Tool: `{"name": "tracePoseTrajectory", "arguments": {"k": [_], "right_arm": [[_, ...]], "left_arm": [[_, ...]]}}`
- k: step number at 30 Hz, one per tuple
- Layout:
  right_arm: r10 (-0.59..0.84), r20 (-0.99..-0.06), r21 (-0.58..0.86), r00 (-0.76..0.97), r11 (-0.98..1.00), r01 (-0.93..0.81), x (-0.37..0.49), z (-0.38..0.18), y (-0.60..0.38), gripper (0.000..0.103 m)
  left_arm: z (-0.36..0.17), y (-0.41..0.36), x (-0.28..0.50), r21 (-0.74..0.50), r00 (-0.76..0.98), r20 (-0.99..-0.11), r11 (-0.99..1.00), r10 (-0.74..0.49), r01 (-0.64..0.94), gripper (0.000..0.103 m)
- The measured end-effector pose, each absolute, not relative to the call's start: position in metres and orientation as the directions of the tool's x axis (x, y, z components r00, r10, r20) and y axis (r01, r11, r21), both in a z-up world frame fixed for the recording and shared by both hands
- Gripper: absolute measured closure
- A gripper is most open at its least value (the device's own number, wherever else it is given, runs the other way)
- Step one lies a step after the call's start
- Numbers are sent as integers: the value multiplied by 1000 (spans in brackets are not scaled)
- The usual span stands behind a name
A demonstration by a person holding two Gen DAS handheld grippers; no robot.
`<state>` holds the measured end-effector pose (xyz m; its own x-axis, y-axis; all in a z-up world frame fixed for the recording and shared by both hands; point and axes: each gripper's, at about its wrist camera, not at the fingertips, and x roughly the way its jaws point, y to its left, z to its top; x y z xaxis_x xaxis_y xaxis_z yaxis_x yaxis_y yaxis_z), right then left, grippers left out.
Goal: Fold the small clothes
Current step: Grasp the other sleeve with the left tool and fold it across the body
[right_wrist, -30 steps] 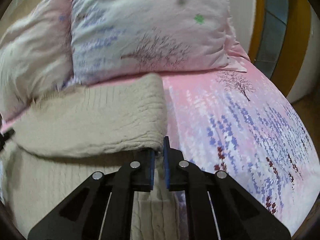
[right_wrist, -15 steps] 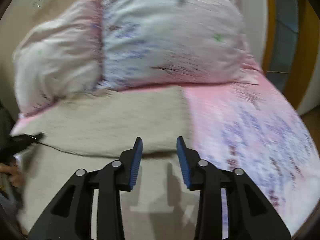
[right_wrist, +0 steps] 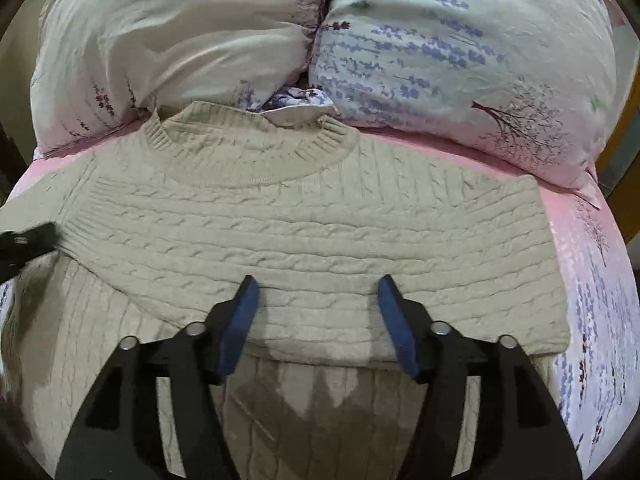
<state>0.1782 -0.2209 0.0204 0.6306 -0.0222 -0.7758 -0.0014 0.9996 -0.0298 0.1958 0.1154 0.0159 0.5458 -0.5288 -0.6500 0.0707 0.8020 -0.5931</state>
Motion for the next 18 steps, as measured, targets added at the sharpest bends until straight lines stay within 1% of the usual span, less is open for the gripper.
{"name": "tracePoseTrajectory", "arguments": {"k": [1, 3, 7, 12, 14, 17, 18], "right_arm": [[-14, -778, -17, 628, 1000, 3, 178, 21, -222, 37], [2, -782, 11, 623, 1000, 10, 179, 23, -221, 37], [40, -763, 5, 645, 998, -56, 182, 33, -202, 37], [49, -777, -42, 627, 991, -128, 190, 25, -164, 30], [43, -769, -45, 638, 992, -121, 189, 22, -161, 29], [70, -777, -9, 626, 992, -122, 187, 23, -166, 29], [81, -780, 6, 621, 993, -122, 186, 24, -168, 29]], "left_arm": [[21, 135, 185, -597, 579, -635, 800, -512, 52, 58], [28, 169, 169, -595, 640, -618, 804, -458, 0, 46], [34, 254, 141, -593, 723, -620, 786, -305, -176, 46], [24, 340, 118, -592, 735, -667, 686, -122, -423, 46], [18, 361, 114, -600, 728, -680, 639, -91, -480, 46], [8, 392, 113, -644, 730, -679, 541, -78, -542, 47], [5, 397, 113, -645, 727, -683, 518, -63, -561, 49]]}}
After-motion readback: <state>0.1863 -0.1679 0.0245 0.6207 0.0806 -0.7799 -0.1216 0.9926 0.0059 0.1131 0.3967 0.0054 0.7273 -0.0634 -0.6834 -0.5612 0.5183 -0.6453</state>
